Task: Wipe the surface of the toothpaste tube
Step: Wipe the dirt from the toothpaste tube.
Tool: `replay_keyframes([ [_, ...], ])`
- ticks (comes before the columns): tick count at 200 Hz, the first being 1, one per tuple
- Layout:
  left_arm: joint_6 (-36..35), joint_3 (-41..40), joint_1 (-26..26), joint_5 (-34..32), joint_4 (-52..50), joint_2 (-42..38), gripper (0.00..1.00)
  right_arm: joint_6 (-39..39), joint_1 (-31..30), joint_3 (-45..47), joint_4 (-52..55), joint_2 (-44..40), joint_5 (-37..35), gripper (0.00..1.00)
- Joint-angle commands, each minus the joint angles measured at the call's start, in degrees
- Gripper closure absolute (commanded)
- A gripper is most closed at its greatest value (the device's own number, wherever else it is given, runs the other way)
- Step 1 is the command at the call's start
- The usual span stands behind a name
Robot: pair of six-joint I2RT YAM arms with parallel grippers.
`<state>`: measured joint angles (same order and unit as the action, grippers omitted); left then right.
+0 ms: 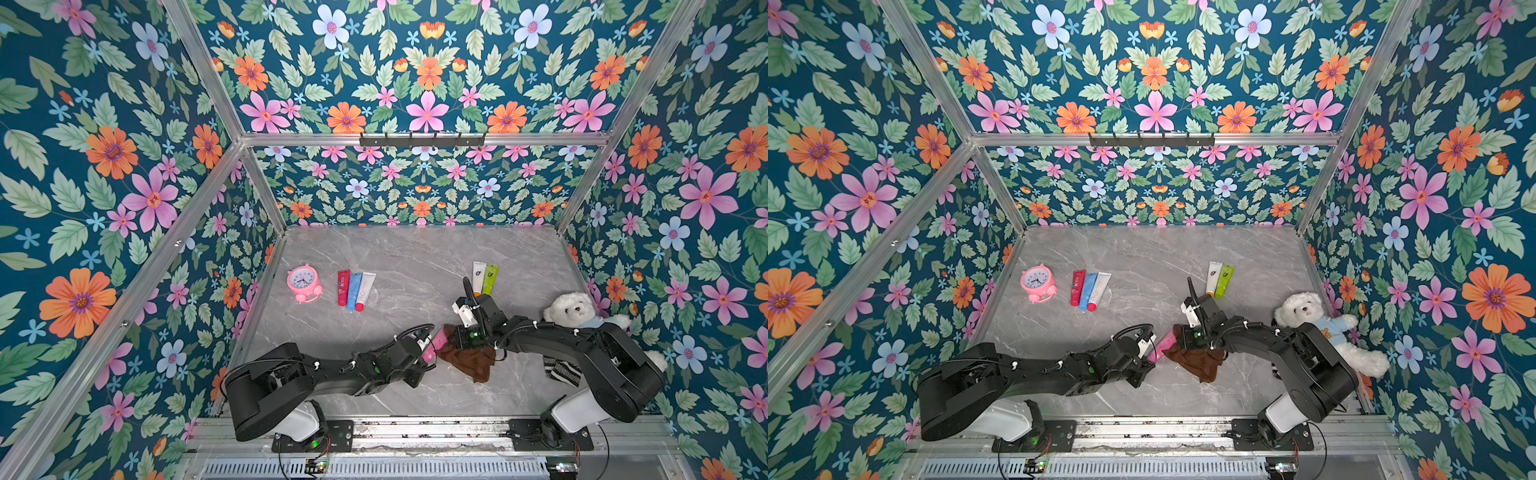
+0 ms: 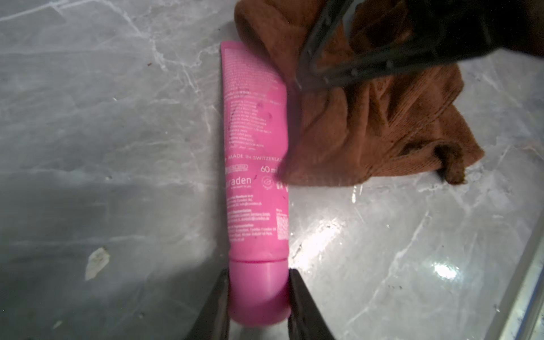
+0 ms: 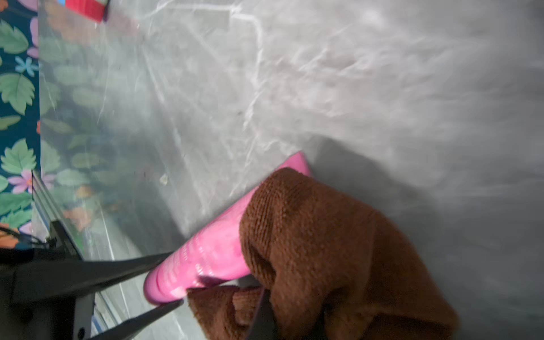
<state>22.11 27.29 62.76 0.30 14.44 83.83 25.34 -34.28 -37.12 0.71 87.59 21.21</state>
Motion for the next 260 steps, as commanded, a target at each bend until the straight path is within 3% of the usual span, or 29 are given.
replay_keyframes([
  [1, -0.8, 0.5, 0.1, 0.9, -0.1, 0.5, 1.00, 1.1, -3.1, -0.2, 0.5, -0.3, 1.7, 1.00],
  [36, -0.9, 0.6, 0.1, 1.0, -0.2, 0.6, 1.00, 4.5, -8.3, -0.1, -3.0, 0.6, 4.3, 1.00],
  [65, -1.1, 0.9, 0.1, 1.3, -0.3, 1.0, 1.00, 4.5, -8.6, -0.5, -3.1, 1.3, 2.6, 1.00],
  [119, -0.9, 0.1, 0.2, 0.9, -0.1, -0.2, 1.00, -0.1, 2.8, -3.2, 1.0, 4.9, 1.8, 1.00],
  [148, -0.9, 0.1, 0.2, 0.9, 0.0, -0.2, 1.00, -1.2, 3.9, -4.5, 2.6, 4.5, 1.8, 1.00],
  [216, -1.1, 0.7, 0.2, 1.4, -0.2, 0.8, 1.00, 4.0, -6.1, -4.1, -1.7, 3.2, 7.3, 1.00],
  [260, -1.0, 0.6, 0.2, 1.0, -0.4, 0.3, 1.00, 2.9, -5.2, -4.7, 1.0, 6.4, 3.9, 1.00],
])
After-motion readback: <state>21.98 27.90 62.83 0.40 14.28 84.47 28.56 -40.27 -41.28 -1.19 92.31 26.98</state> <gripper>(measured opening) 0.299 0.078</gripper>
